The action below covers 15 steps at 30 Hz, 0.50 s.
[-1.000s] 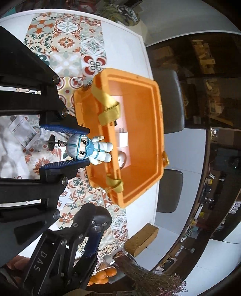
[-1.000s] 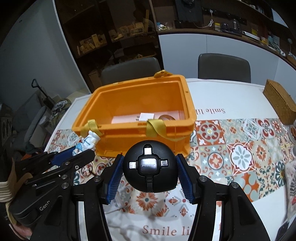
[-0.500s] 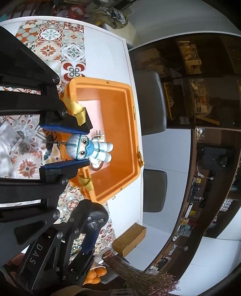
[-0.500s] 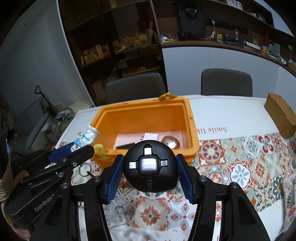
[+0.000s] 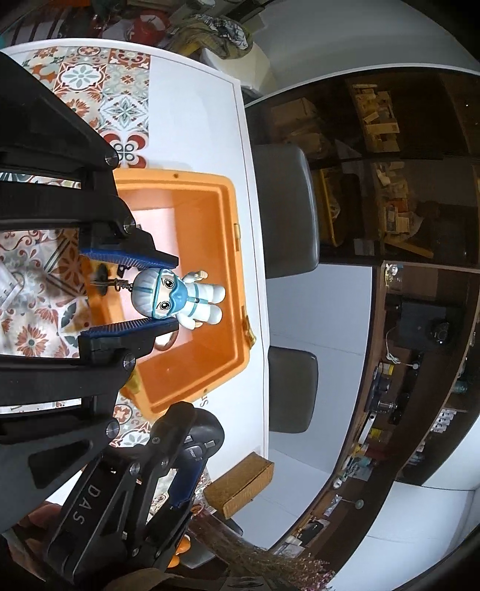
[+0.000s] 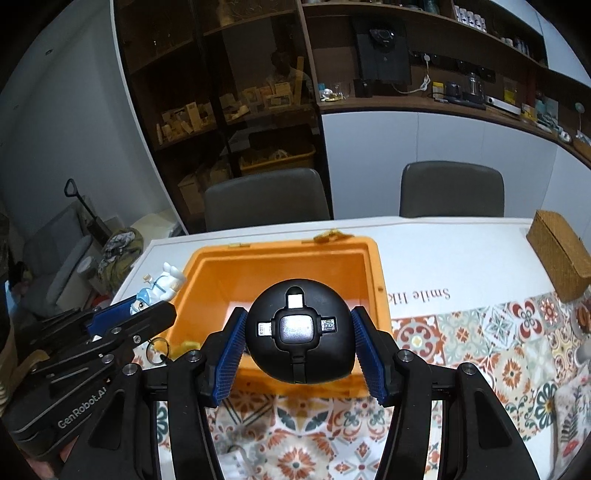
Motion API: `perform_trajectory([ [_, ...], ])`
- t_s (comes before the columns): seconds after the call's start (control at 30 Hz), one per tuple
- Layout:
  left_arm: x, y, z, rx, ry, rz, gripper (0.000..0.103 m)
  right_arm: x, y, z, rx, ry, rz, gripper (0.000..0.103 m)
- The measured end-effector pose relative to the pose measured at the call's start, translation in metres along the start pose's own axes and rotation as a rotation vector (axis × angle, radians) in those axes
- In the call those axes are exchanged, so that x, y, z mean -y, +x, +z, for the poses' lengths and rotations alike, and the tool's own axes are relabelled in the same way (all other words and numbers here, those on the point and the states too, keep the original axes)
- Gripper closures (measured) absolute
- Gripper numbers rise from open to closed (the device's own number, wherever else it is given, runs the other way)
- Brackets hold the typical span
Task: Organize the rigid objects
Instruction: 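Lower both held items into the crate and open both grippers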
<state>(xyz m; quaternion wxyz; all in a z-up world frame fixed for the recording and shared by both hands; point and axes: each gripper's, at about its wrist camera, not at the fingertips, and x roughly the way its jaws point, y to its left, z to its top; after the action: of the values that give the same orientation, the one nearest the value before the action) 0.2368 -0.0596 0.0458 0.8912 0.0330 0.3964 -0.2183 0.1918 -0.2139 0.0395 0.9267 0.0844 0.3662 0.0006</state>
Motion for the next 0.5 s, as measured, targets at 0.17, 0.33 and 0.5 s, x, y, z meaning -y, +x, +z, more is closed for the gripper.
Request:
perform_trajectory([
  [0.17, -0.008, 0.012, 0.012, -0.025, -0.014, 0.013, 0.076, -0.003, 0.014, 0.012, -0.026, 0.003, -0.002, 0.047],
  [0.33, -0.014, 0.027, 0.019, -0.043, -0.005, 0.042, 0.076, -0.007, 0.032, 0.015, -0.064, -0.005, -0.007, 0.047],
  [0.5, -0.018, 0.052, 0.022, -0.098, 0.013, 0.066, 0.076, -0.011, 0.053, 0.015, -0.123, -0.022, -0.011, 0.047],
])
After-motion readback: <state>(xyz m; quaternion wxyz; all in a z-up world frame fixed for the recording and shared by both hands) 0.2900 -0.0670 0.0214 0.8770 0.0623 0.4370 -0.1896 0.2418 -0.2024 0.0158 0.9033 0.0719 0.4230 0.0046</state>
